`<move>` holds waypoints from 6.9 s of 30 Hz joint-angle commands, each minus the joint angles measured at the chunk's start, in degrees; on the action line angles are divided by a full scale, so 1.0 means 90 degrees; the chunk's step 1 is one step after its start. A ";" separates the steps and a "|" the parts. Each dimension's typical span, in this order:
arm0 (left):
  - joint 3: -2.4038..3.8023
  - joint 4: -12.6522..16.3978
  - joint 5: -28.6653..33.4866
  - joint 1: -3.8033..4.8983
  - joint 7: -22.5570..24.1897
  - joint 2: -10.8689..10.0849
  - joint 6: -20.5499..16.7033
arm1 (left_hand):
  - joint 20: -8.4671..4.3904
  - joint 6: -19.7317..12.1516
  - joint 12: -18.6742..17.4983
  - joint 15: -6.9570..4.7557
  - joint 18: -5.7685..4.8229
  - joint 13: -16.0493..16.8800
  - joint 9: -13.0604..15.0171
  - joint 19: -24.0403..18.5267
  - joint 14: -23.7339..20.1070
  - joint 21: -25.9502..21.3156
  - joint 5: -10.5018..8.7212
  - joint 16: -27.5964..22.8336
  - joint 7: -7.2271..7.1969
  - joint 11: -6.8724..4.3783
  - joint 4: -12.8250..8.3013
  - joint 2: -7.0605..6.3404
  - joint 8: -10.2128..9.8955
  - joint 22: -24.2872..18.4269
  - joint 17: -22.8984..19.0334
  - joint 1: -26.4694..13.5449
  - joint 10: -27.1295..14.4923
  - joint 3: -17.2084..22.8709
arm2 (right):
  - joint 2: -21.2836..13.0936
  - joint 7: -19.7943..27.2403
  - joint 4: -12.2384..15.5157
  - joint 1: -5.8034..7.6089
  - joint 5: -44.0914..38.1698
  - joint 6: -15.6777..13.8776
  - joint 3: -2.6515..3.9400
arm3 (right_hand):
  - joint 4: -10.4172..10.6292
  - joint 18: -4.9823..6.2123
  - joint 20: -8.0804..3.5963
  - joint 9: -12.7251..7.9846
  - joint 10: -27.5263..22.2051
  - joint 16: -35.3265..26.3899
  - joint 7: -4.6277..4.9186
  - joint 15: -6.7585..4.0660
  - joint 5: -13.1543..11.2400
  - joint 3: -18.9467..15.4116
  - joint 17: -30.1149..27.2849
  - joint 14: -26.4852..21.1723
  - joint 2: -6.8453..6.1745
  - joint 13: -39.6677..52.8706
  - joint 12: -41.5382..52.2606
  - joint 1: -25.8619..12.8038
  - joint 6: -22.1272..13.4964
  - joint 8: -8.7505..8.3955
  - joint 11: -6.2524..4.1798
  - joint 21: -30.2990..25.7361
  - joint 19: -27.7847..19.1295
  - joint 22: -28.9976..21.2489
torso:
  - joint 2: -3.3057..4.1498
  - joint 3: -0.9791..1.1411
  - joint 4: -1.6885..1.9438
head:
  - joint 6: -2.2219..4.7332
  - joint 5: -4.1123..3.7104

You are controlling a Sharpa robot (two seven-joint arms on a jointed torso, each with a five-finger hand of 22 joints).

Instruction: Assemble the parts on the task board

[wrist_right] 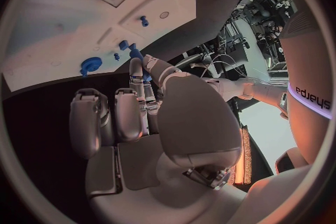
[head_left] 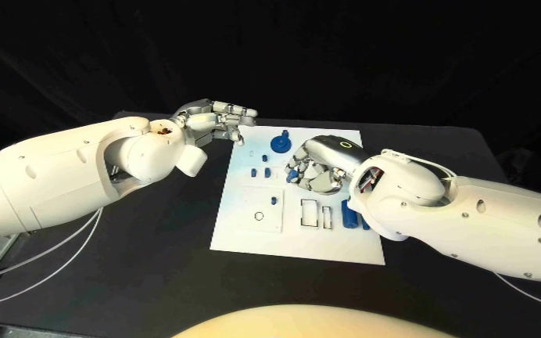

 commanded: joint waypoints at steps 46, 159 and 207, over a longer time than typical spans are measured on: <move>-0.0011 -0.0034 -0.0009 0.0008 -0.0001 0.0116 0.0151 | 0.0001 -0.0047 0.0047 -0.0008 0.0088 0.0000 -0.0012 -0.0049 -0.0042 -0.0018 -0.0002 -0.0028 0.0003 -0.0001 -0.0022 0.0039 0.0038 -0.0009 -0.0015 0.0051 -0.0056 -0.0014 | 0.1335 0.0364 -0.1133 -0.0902 0.0190 0.0297 -0.0085 | -0.0046 -0.0066 -0.0055 0.0147 -0.0005 0.0011 0.0036 -0.0027 0.0073 0.0006 -0.0032 0.0193 -0.0039 0.0008 -0.0070 0.0000 0.0019 0.0058 0.0064 -0.0046 0.0134 0.1212 | 0.0011 0.0005 0.0000 | -0.0178 0.0338; -0.0158 -0.0030 -0.0010 0.0003 -0.0045 0.0026 0.0208 | 0.0006 -0.0066 0.0083 -0.0002 0.0087 0.0000 -0.0021 -0.0055 -0.0056 -0.0026 -0.0003 -0.0022 0.0006 0.0004 -0.0030 0.0052 0.0058 -0.0012 -0.0047 0.0044 -0.0086 -0.0038 | -0.1890 -0.1890 0.0878 -0.0715 0.0656 -0.0441 -0.0140 | 0.1626 -0.0295 -0.0223 0.1638 0.1277 0.1322 -0.0180 -0.0214 0.0889 -0.3573 0.1837 0.0543 0.0058 0.8144 0.7993 -0.0877 -0.1070 0.1661 -0.0189 0.1008 0.0588 0.1617 | -0.0083 -0.0026 -0.0174 | 0.0008 -0.0783; -0.0158 0.0001 -0.0010 0.0004 -0.0101 -0.0038 0.0256 | 0.0017 -0.0085 0.0107 0.0008 0.0084 -0.0003 -0.0029 -0.0066 -0.0069 -0.0044 -0.0003 -0.0018 0.0008 0.0010 -0.0001 0.0065 0.0070 -0.0022 -0.0072 -0.0010 -0.0118 -0.0069 | -0.1130 -0.2494 0.0393 -0.1032 0.0192 -0.0158 -0.0139 | 0.1659 -0.0289 -0.0212 0.1934 0.1189 0.1320 -0.0189 -0.0208 0.0869 -0.3819 0.1822 0.0528 0.0001 0.8072 0.7886 -0.1452 -0.1146 0.1758 -0.0189 0.0986 0.0579 0.1610 | -0.0056 -0.0094 0.0024 | -0.0037 -0.0889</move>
